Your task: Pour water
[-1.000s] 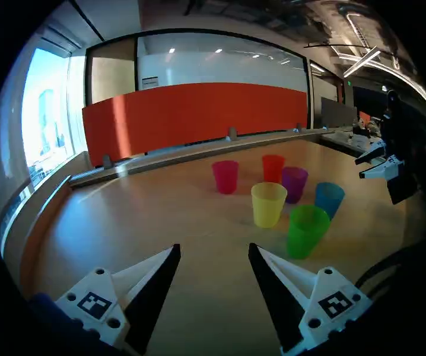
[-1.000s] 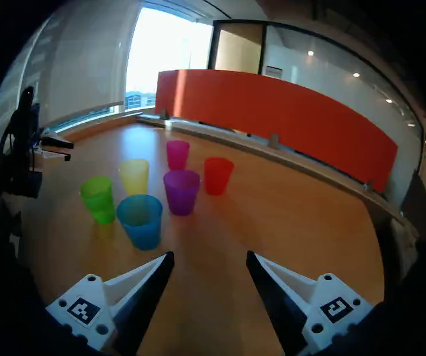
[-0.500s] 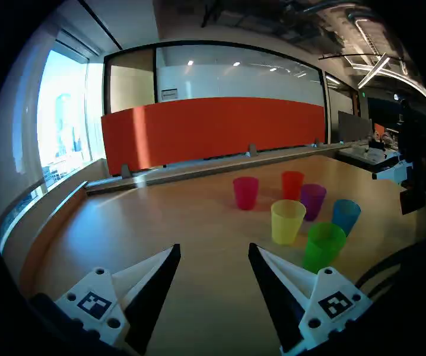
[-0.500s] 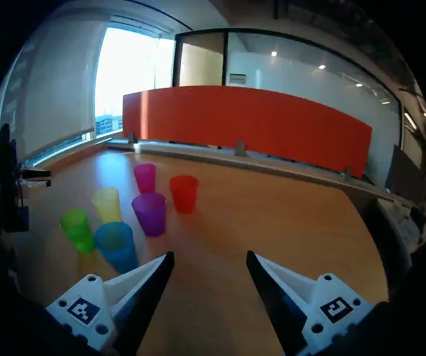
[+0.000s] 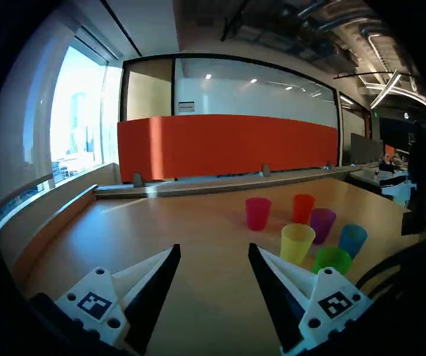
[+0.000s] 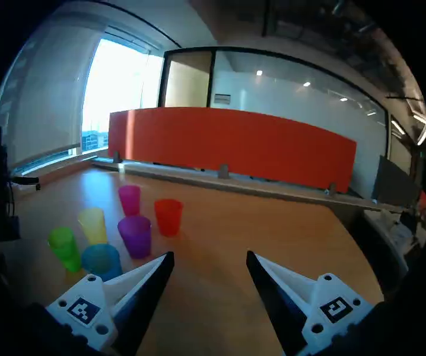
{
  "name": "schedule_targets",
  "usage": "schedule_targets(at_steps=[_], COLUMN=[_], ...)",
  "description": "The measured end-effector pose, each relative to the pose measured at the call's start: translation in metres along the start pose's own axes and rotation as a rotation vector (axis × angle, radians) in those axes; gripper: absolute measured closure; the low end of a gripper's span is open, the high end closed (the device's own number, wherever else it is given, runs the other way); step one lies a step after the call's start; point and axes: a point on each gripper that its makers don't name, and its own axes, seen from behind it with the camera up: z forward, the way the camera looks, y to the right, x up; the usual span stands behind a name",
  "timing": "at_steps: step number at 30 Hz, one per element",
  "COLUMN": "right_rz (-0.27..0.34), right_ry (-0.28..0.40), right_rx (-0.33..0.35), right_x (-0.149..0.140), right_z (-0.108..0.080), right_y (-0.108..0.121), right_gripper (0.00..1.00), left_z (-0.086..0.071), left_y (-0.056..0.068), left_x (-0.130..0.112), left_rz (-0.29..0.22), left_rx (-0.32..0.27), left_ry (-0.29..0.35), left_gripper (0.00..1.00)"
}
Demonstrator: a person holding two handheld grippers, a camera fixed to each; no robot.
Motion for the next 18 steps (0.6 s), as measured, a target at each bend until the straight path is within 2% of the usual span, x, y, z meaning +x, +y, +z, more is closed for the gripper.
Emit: schedule_targets(at_steps=[3, 12, 18], right_rz=[0.012, 0.046, 0.051], right_ry=[0.052, 0.139, 0.212], right_rx=[-0.027, -0.091, -0.141], right_x=[0.011, 0.026, 0.041], right_z=[0.004, 0.011, 0.009], right_y=[0.002, 0.011, 0.014], right_gripper=[0.06, 0.06, 0.06], left_z=[0.001, 0.005, 0.010], left_y=[0.001, -0.001, -0.003], left_x=[0.004, 0.024, 0.036], left_rz=[-0.013, -0.041, -0.041], left_rx=[0.005, 0.037, 0.060], left_ry=[0.016, 0.082, 0.134], left_gripper=[0.16, 0.16, 0.16])
